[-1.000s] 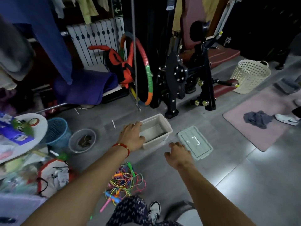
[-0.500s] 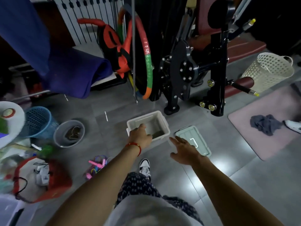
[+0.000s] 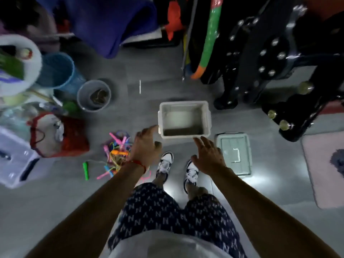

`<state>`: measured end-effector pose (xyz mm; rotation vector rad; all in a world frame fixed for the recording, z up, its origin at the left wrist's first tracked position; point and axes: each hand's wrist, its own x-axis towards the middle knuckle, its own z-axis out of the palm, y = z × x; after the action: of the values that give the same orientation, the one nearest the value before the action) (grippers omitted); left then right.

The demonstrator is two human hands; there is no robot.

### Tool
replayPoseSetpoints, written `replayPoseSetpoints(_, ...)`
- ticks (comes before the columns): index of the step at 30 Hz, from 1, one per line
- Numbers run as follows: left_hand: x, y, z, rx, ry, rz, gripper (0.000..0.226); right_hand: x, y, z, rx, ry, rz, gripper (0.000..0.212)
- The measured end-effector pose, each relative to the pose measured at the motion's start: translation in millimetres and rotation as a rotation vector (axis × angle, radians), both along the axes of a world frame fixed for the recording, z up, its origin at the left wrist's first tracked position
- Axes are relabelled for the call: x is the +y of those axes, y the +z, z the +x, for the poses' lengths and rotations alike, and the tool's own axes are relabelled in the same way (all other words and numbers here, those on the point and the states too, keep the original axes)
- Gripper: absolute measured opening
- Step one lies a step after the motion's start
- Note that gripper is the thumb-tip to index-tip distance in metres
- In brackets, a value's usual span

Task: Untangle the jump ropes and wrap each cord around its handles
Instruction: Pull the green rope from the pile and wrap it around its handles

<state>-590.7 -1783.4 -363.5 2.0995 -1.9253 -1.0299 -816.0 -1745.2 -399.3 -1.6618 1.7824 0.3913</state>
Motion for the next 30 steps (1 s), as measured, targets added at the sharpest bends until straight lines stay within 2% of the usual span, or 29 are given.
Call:
replayPoseSetpoints(3,25,-46,7,-0.132,0.093,0.029,0.058,4,-57,1,0.003,0.125,0.061,0.08)
replayPoseSetpoints(6,49,-119,5,-0.087,0.197,0.054,0.059,14,-121,3,0.001,0.161,0.12,0.079)
replayPoseSetpoints(9,72,-199,-7,-0.057,0.306,0.078,0.06,26,-192,5,-0.007,0.192,0.067,0.077)
replayPoseSetpoints(13,99,-306,-25,-0.019,0.378,0.116,0.059,56,-295,11,-0.127,0.032,0.034,0.069)
replayPoseSetpoints(16,110,-389,-20,-0.076,0.224,0.172,0.063,76,-361,25,-0.185,0.015,0.089,0.078)
replayPoseSetpoints(19,103,-440,-4,-0.184,-0.079,0.227,0.08,78,-400,30,-0.156,0.217,0.163,0.101)
replayPoseSetpoints(22,81,-456,9,-0.213,-0.226,0.301,0.093,72,-410,19,-0.107,0.356,0.127,0.098)
replayPoseSetpoints(26,56,-452,21,-0.251,-0.322,0.103,0.086,69,-418,6,-0.009,0.377,0.179,0.085)
replayPoseSetpoints(30,53,-442,24,-0.317,-0.44,-0.044,0.085,67,-404,17,0.068,0.436,0.048,0.082)
